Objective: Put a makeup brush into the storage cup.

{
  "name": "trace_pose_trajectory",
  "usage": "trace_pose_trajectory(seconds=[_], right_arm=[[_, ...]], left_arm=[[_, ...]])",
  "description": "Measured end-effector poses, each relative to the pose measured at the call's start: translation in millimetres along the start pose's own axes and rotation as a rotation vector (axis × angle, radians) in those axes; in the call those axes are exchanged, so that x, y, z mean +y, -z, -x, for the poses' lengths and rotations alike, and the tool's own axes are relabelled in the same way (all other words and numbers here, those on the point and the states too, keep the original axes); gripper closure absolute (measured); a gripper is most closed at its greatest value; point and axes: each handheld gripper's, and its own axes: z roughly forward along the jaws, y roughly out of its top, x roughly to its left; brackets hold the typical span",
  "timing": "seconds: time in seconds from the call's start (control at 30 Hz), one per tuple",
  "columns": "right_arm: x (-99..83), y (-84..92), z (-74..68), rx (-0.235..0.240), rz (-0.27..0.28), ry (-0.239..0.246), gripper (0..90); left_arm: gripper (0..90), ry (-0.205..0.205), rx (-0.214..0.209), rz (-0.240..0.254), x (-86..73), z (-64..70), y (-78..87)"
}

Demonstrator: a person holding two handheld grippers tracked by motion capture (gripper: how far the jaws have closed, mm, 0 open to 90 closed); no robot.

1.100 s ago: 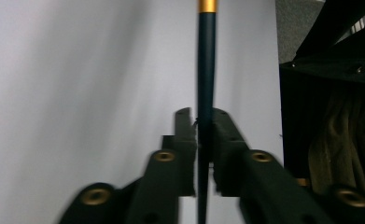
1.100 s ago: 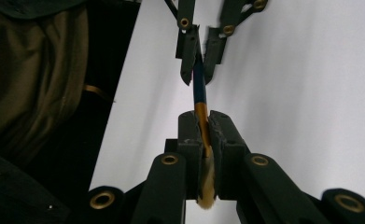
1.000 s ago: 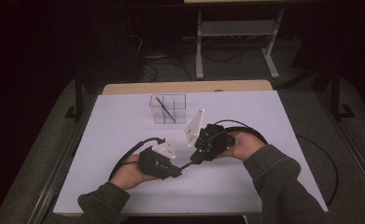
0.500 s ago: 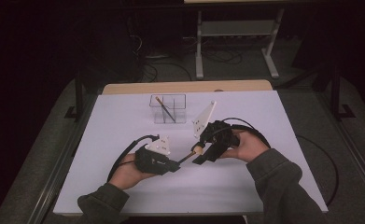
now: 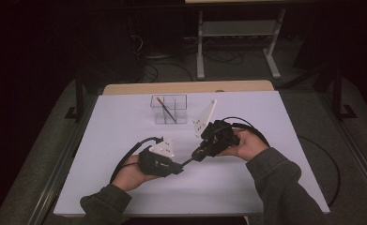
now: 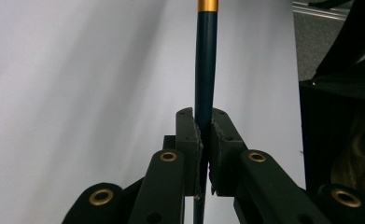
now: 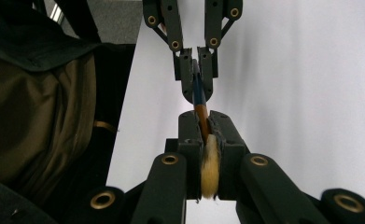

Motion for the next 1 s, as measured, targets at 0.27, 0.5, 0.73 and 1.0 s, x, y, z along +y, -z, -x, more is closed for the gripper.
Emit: trace_pose_trajectory(seconds=[0.27, 0.5, 0.73, 1.0], right_arm=[[5.0, 1.7, -4.4, -0.021, -0.059, 0.021, 83.4], [11.8, 6.4, -7.4, -0.038, -0.035, -0.001, 81.5], [-4.2, 11.3, 0.8, -0.058, 0.11, -0.059, 65.3], [-7.7, 0.1, 4.3, -0.037, 0.15, -0.086, 69.1]], left_arm=[[71.4, 0.002, -0.002, -0.019, 3.8, 0.6, -0.6], [83.3, 0.016, 0.014, 0.022, 6.0, -2.5, 2.5], [83.7, 0.064, 0.037, 0.111, 0.9, -6.9, 9.3], [83.7, 0.065, 0.046, 0.11, 1.9, -6.9, 6.1]])
